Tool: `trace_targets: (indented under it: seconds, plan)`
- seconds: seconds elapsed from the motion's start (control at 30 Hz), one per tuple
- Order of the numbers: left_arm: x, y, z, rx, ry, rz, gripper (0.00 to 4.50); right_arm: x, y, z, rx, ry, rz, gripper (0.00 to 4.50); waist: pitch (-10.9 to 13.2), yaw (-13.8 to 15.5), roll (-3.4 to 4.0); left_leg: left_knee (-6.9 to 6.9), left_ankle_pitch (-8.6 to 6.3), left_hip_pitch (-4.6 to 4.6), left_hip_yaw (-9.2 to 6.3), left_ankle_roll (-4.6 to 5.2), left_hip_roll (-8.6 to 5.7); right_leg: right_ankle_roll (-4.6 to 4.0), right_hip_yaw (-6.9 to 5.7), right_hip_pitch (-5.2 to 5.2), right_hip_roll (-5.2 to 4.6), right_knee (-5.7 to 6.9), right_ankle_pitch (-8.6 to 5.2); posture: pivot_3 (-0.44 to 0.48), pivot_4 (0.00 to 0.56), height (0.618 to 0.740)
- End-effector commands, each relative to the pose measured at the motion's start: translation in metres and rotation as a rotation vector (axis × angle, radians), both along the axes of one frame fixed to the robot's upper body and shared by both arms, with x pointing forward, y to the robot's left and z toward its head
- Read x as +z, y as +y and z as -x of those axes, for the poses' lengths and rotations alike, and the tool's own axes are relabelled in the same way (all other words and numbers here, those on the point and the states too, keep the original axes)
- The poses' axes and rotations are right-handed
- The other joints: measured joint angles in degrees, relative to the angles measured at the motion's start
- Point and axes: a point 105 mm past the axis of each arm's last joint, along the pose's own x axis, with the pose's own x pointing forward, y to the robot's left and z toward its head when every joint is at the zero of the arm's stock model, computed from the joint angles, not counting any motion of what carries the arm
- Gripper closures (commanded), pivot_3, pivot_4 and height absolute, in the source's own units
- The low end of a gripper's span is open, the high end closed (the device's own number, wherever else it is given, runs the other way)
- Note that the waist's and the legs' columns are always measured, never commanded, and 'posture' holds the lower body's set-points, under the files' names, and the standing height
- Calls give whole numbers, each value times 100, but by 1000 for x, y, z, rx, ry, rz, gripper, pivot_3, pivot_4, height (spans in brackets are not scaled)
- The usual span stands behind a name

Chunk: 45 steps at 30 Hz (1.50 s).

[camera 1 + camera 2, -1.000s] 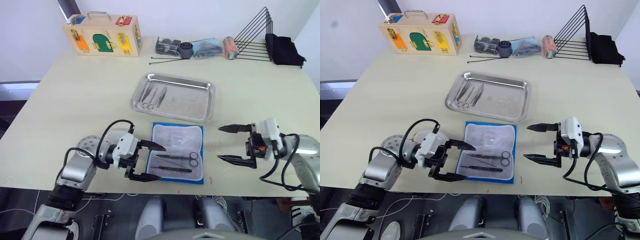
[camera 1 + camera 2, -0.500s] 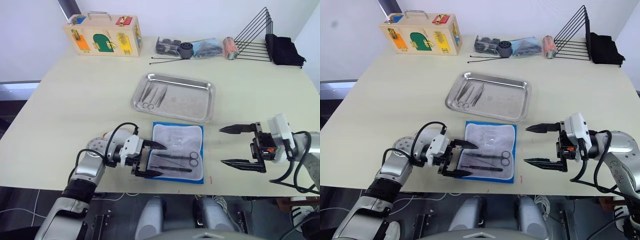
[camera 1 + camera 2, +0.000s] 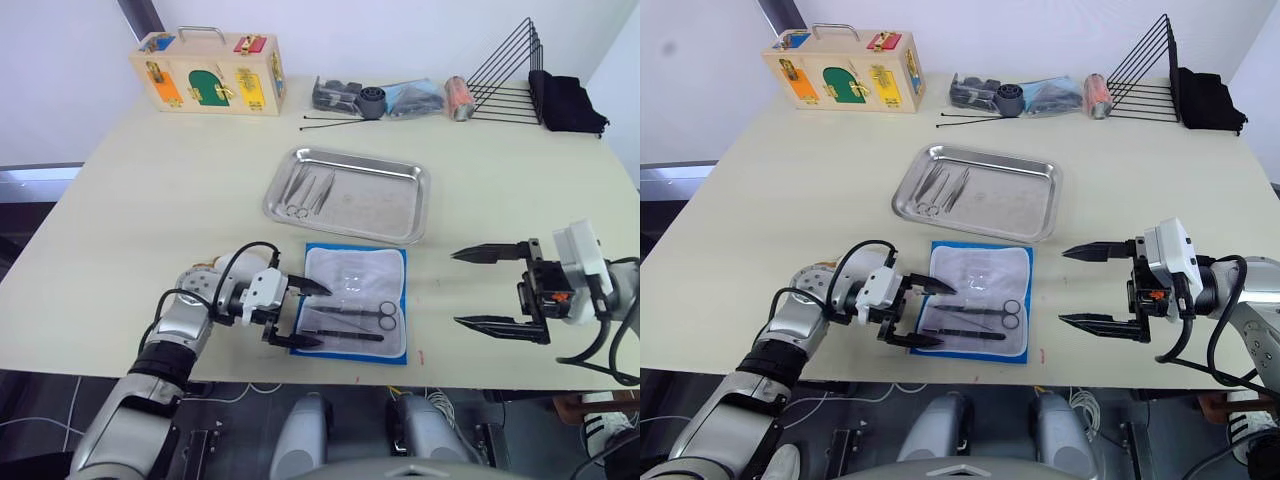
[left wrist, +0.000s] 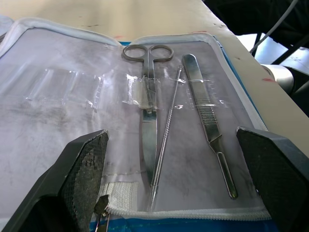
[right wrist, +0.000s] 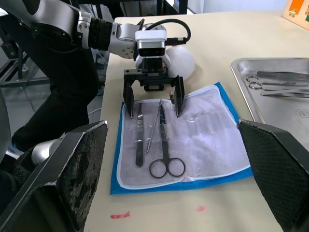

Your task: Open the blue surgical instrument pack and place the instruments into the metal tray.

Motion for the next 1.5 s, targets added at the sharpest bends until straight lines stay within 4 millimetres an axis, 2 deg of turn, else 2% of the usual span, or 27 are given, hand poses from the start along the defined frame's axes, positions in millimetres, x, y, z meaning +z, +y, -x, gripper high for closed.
trace_targets:
  seconds: [0.03, 0.27, 0.47, 0.77, 1.0, 1.13, 1.5]
  plan:
    - [-17, 7, 13, -56, 70, -62, 32, 12, 1, 2, 0, -78, 11, 0, 0, 0, 1, 0, 0, 0, -1, 0, 0, 0, 0, 0, 0, 0, 0, 0, 150, 740]
    - [-22, 9, 15, -58, 85, -66, 32, 9, 8, 1, -8, -92, 25, 0, -2, -6, 3, 0, 0, 2, 0, 0, 0, 0, 0, 0, 1, 1, 0, 0, 150, 740]
    - [-26, 10, 17, -56, 95, -67, 32, -4, 19, -7, -54, -96, 44, 0, -6, -8, 6, 0, 0, 3, 1, 0, 0, 0, 1, 1, 1, 2, 0, 0, 150, 740]
    - [-30, 11, 20, -54, 118, -76, 32, -47, 47, -33, -115, -120, 204, 0, -17, -18, 17, 0, 0, 7, 5, 1, 0, -1, 5, 1, 4, 2, 0, 0, 150, 740]
    - [-34, 10, 21, -50, 126, -79, 32, -70, 74, -47, -96, -126, 264, 0, -23, -25, 24, 1, -1, 10, 10, 2, 1, -1, 10, 1, 6, 4, -1, 0, 150, 740]
    - [-37, 12, 23, -43, 143, -87, 32, -83, 88, -46, -59, -100, 291, 0, -27, -17, 27, 1, -2, 11, 8, 3, 1, -1, 8, 1, 6, 5, 0, 0, 150, 740]
    - [-42, 12, 24, -22, 161, -89, 32, -116, 93, -58, -158, -6, 422, 0, -83, -41, 46, 0, -3, 16, 11, 6, 2, -2, 11, 2, 9, 6, -1, 0, 150, 740]
